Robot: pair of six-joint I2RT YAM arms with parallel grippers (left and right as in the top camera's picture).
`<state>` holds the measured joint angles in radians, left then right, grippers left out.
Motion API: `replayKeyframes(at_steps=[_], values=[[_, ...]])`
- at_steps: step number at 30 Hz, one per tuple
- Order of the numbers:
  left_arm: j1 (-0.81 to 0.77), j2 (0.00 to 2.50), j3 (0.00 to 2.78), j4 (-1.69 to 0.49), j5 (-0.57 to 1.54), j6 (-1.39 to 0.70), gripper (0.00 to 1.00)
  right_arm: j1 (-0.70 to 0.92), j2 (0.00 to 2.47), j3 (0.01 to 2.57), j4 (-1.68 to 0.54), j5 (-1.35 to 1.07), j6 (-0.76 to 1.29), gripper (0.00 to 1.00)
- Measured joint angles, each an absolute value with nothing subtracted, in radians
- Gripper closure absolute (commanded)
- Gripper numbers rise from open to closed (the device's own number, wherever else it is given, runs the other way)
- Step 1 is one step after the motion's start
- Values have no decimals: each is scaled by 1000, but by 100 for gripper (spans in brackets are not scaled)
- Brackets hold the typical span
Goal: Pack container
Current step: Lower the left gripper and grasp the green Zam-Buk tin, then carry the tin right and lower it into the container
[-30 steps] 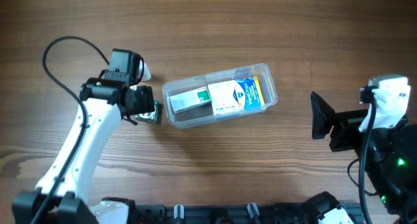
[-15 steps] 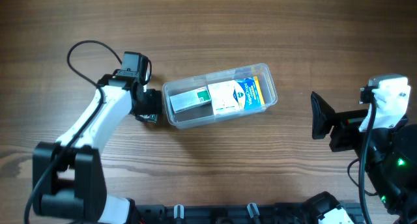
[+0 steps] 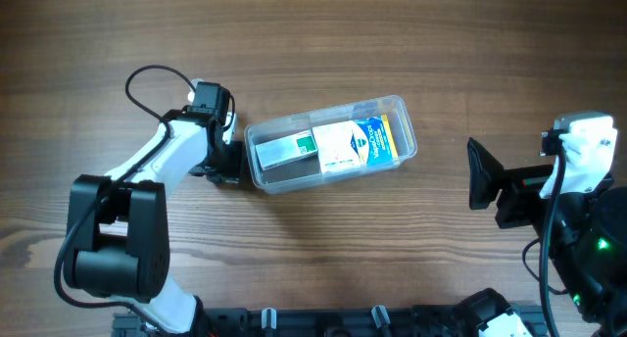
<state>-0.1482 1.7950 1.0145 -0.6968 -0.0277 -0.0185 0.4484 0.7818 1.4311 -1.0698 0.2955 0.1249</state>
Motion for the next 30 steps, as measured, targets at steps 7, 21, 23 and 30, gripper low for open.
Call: replayKeyframes(at_steps=[7, 21, 23, 30], values=[[-148, 1757, 1015, -803, -27, -11, 56, 448, 782, 1431, -1070, 295, 125, 0], [-195, 1287, 1132, -923, 38, -95, 56, 448, 782, 1431, -1070, 295, 125, 0], [-240, 1264, 1132, -905, 52, -124, 55, 448, 782, 1431, -1069, 295, 125, 0], [-463, 1302, 1133, -717, 72, -260, 56, 448, 782, 1431, -1069, 295, 125, 0]])
